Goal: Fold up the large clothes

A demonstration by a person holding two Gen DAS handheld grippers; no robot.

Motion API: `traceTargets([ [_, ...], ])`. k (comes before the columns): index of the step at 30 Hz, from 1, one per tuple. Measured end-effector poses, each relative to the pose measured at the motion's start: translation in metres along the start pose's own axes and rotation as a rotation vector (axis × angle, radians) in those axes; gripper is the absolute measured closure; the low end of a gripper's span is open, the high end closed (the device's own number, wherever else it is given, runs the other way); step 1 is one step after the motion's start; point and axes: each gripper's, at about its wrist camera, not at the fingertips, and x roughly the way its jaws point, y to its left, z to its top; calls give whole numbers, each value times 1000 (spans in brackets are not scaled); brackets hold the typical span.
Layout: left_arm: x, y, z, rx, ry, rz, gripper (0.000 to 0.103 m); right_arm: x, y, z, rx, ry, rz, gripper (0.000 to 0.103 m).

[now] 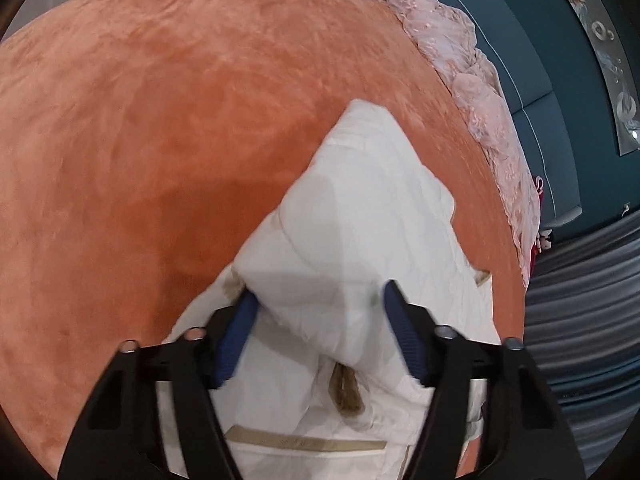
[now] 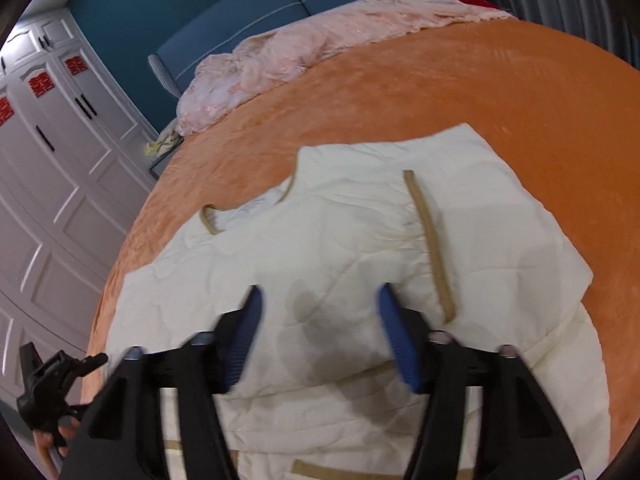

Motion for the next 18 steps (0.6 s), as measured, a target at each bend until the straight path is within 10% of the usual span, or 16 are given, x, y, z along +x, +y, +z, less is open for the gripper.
traceTargets([
  [3,-10,0,6,-4,-10,11,81,-3,0,3,-20,14,9,103],
  [10,-45,-17,11,112,-114,-19,93,-81,-1,26,-53,-170,124,103],
  [12,-39,-20,9,151,-112,27,93,-84,-9,21,-75,-155,84,101],
  [16,-21,-11,1,159,-85,105,93,-46,-30,7,-67,-18,-12,56],
  [18,-17,-7,-2,176,-86,139,93,-29,-37,2,-40,15,-29,55],
])
